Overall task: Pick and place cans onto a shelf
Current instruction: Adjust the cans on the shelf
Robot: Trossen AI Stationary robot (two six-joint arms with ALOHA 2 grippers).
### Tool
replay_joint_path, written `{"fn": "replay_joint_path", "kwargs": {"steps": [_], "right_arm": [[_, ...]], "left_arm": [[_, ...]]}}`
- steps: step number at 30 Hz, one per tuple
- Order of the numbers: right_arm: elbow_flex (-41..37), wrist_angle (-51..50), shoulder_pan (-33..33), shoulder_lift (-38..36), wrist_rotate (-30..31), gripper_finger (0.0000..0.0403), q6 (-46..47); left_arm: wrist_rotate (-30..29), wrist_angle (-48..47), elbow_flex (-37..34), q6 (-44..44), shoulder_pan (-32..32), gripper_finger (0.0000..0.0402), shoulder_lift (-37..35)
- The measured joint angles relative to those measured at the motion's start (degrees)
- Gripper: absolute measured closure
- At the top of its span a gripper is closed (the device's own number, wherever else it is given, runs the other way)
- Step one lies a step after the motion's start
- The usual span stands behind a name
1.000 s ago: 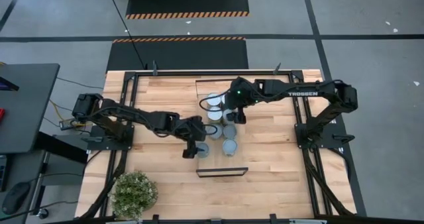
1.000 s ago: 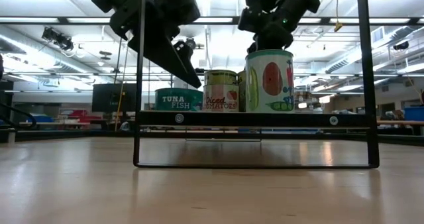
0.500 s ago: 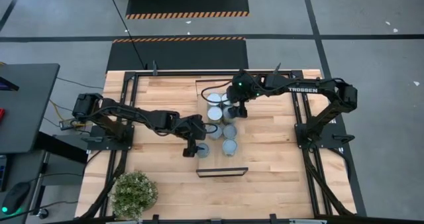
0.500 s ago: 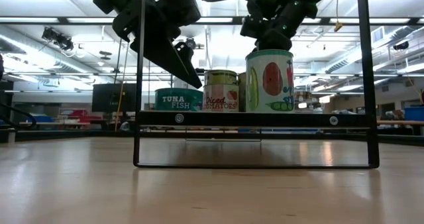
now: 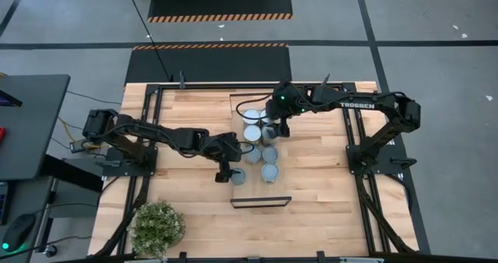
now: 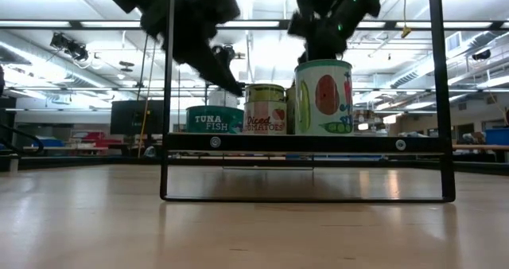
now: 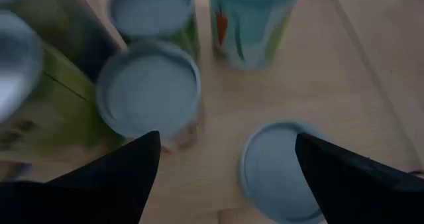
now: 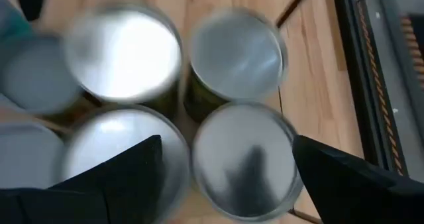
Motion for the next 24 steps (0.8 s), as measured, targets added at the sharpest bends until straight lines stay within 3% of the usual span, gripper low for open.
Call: {"fn": "replay_joint_path", "kwargs": {"steps": [6,11,24], "right_arm": [[3.1,0.9,4.5,-1.4,-0.2,0.0055,1.3],[3.1,7.2,7.4,1.2,0.3,0.0055,2.0],[10.0,3.5,6.3,12.0,2.9,0.0055,0.3]], "left_arm": [[-1.5,0.2,0.1,-0.9,1.1,0.0045,-4.4],[-6.2,0.6,0.1,-1.2,2.8,0.0045,-3.9],[-9.6,-1.3,0.0,-2.4,5.2,0.0045,-3.8]]}}
